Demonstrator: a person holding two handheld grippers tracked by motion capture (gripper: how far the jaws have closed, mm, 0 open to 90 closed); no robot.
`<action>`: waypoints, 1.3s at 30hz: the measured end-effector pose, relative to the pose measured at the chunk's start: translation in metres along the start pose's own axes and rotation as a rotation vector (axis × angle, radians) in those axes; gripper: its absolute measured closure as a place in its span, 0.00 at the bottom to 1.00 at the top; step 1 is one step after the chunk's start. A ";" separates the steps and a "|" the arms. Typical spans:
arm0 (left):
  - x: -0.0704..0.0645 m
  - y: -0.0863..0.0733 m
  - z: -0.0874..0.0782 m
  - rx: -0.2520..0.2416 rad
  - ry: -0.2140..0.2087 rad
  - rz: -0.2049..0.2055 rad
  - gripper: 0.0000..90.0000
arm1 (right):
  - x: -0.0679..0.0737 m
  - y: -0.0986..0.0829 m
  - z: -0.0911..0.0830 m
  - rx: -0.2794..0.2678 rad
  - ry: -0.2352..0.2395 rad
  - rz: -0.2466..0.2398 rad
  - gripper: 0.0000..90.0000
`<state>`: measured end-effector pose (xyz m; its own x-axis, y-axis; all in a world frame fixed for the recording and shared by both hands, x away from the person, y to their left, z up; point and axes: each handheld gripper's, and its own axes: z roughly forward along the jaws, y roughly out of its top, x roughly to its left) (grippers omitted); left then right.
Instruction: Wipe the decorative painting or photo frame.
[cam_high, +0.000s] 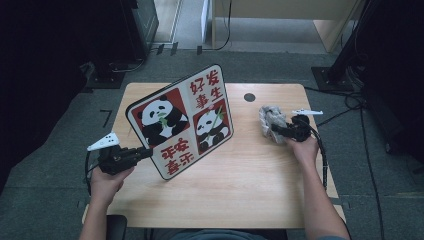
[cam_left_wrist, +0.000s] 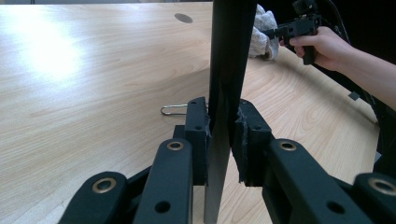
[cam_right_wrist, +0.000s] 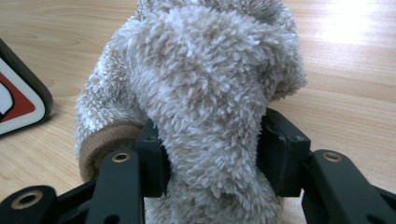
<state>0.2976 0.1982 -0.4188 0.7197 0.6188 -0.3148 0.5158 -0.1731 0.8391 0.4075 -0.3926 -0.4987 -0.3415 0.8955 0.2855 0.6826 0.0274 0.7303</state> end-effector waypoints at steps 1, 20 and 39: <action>0.000 0.000 0.000 0.000 0.000 0.000 0.86 | 0.000 0.001 -0.001 0.002 -0.006 -0.004 0.53; 0.000 0.000 -0.001 0.001 0.012 0.004 0.85 | 0.016 0.014 -0.022 -0.045 -0.027 -0.076 0.38; 0.003 -0.002 0.000 0.028 0.075 -0.009 0.72 | 0.057 -0.010 -0.063 -0.053 -0.036 -0.177 0.42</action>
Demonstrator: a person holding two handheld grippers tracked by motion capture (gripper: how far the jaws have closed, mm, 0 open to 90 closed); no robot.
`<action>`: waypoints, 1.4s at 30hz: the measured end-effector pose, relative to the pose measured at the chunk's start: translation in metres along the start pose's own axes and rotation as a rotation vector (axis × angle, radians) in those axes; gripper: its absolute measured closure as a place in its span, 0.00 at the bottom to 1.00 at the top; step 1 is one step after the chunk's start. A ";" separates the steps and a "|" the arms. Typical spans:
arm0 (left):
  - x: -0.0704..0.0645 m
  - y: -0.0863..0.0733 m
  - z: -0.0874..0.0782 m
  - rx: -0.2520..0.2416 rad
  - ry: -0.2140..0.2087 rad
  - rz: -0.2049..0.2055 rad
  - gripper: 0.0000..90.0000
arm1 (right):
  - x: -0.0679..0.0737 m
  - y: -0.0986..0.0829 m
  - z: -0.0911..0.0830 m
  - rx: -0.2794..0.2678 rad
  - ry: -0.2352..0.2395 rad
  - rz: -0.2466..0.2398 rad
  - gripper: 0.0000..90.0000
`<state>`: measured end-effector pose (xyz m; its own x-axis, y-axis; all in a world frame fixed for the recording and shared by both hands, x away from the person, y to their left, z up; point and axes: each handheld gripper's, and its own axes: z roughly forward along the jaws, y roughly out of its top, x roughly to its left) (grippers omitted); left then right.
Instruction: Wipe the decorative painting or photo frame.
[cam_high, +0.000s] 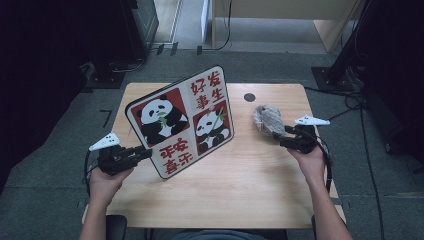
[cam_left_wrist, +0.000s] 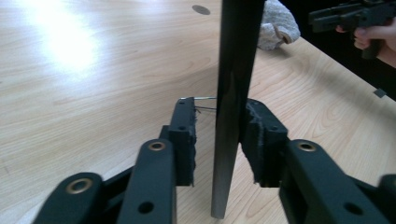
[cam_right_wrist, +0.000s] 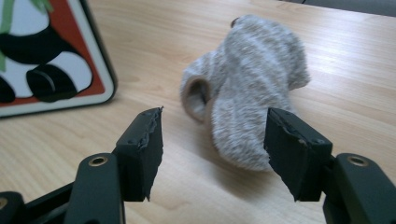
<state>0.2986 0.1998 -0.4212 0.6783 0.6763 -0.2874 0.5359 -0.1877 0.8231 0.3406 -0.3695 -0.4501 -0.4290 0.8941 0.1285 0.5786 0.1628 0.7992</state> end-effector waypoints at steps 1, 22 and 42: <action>0.000 0.000 0.000 0.000 0.001 -0.003 0.70 | 0.002 0.000 -0.001 0.002 0.000 -0.007 0.42; 0.014 -0.007 0.002 -0.008 0.084 -0.039 0.52 | 0.032 -0.015 0.016 0.051 0.109 -0.058 0.43; 0.025 -0.010 0.011 0.022 0.123 -0.046 0.47 | 0.035 -0.019 0.022 0.054 0.123 -0.060 0.43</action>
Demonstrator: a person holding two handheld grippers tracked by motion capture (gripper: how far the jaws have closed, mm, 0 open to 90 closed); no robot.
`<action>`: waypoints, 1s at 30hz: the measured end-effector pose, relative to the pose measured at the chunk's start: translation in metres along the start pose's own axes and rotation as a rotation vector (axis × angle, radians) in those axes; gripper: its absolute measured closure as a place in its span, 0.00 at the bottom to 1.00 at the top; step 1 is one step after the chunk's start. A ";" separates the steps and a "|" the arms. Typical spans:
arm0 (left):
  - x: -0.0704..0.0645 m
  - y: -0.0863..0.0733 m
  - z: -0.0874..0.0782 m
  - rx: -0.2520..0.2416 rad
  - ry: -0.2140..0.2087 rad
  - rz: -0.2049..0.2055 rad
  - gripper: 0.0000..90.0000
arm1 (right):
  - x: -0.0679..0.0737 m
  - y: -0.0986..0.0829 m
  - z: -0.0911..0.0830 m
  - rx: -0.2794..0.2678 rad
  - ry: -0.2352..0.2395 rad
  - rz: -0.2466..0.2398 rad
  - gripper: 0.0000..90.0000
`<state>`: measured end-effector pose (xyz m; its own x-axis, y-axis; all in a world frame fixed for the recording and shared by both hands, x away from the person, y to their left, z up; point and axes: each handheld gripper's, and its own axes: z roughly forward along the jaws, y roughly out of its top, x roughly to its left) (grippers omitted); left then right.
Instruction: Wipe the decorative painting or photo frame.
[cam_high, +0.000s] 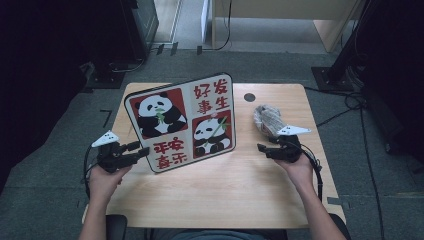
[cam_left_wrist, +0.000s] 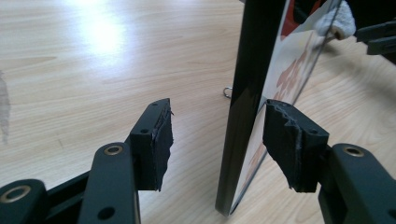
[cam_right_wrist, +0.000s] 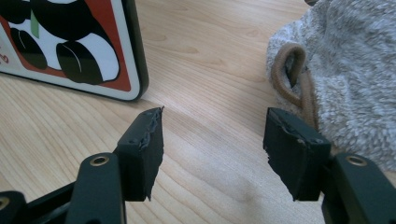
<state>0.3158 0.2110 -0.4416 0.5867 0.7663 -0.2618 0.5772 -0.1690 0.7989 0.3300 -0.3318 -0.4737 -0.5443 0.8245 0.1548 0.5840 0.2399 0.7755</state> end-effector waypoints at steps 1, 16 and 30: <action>0.000 0.000 0.000 -0.001 0.003 0.001 0.47 | 0.001 0.000 0.000 0.004 0.000 0.002 0.43; 0.008 0.002 0.006 -0.022 0.025 0.004 0.47 | 0.002 -0.006 0.003 0.004 0.009 -0.007 0.44; 0.011 0.002 0.005 -0.008 0.063 0.019 0.48 | -0.002 -0.009 0.002 -0.001 0.005 0.000 0.44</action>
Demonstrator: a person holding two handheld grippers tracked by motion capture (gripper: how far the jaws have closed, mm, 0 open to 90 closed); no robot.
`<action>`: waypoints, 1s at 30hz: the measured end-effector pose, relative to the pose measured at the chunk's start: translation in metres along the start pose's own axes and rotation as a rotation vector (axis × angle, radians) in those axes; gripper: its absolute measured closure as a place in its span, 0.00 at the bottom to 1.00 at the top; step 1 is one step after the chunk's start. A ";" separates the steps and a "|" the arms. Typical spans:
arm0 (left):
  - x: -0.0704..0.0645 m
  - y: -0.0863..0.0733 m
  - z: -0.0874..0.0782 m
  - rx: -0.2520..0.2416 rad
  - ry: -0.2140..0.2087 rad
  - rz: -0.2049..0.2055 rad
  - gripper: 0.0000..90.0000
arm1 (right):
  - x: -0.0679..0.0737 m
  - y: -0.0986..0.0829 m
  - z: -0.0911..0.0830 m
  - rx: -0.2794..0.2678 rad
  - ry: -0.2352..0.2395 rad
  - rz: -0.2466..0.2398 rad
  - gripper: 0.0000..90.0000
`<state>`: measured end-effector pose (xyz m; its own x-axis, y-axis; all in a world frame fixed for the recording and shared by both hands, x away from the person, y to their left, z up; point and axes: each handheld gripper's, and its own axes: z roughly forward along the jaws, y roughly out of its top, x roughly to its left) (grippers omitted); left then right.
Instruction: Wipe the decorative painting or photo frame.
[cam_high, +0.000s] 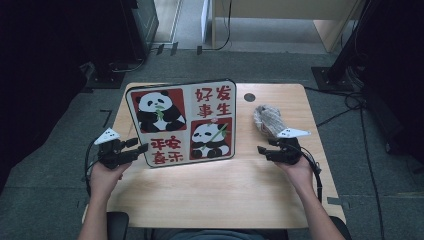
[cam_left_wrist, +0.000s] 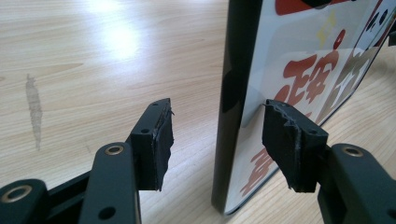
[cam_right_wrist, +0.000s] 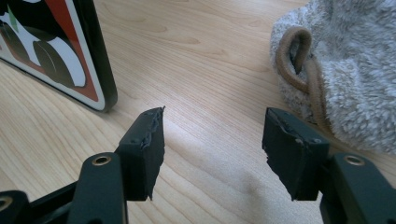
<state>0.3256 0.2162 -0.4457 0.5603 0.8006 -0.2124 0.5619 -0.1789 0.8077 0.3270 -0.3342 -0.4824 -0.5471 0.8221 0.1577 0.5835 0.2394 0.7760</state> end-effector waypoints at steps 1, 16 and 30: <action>0.001 0.000 -0.001 -0.002 -0.001 -0.001 0.48 | -0.001 0.000 0.000 0.001 0.001 0.001 0.44; 0.009 -0.009 -0.015 -0.020 0.019 0.015 0.47 | -0.008 -0.003 0.000 -0.002 -0.008 0.019 0.44; 0.026 -0.022 -0.011 0.020 0.044 0.047 0.50 | -0.010 -0.004 0.003 0.004 0.000 0.034 0.45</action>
<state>0.3207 0.2471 -0.4625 0.5590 0.8155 -0.1500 0.5479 -0.2275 0.8050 0.3324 -0.3420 -0.4889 -0.5272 0.8297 0.1836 0.6038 0.2137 0.7680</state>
